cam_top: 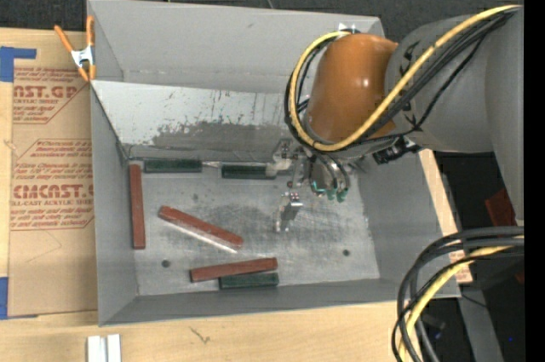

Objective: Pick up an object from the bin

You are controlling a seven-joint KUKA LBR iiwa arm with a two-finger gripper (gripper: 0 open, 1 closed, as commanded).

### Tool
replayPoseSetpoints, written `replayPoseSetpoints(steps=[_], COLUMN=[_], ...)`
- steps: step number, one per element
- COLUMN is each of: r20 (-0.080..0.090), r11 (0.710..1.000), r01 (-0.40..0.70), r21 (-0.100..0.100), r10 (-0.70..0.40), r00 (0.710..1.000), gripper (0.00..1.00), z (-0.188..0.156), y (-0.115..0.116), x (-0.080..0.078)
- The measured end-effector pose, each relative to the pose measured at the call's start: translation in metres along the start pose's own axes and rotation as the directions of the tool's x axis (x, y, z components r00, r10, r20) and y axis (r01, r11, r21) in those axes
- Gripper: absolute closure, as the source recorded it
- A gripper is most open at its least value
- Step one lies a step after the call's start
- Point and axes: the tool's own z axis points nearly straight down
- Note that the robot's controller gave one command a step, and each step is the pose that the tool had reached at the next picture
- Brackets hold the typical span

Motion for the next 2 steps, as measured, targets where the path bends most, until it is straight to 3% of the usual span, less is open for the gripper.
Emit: replayPoseSetpoints(steps=[1,2], r20=[0.005,0.005], r11=[0.992,0.992], r01=[0.126,0.126], r21=[0.000,0.000], r10=[-0.126,-0.126], r00=[0.992,0.992], gripper=[1.00,1.00], z=[0.0726,0.0726], y=[0.0720,0.0720], x=[0.0307,0.0306])
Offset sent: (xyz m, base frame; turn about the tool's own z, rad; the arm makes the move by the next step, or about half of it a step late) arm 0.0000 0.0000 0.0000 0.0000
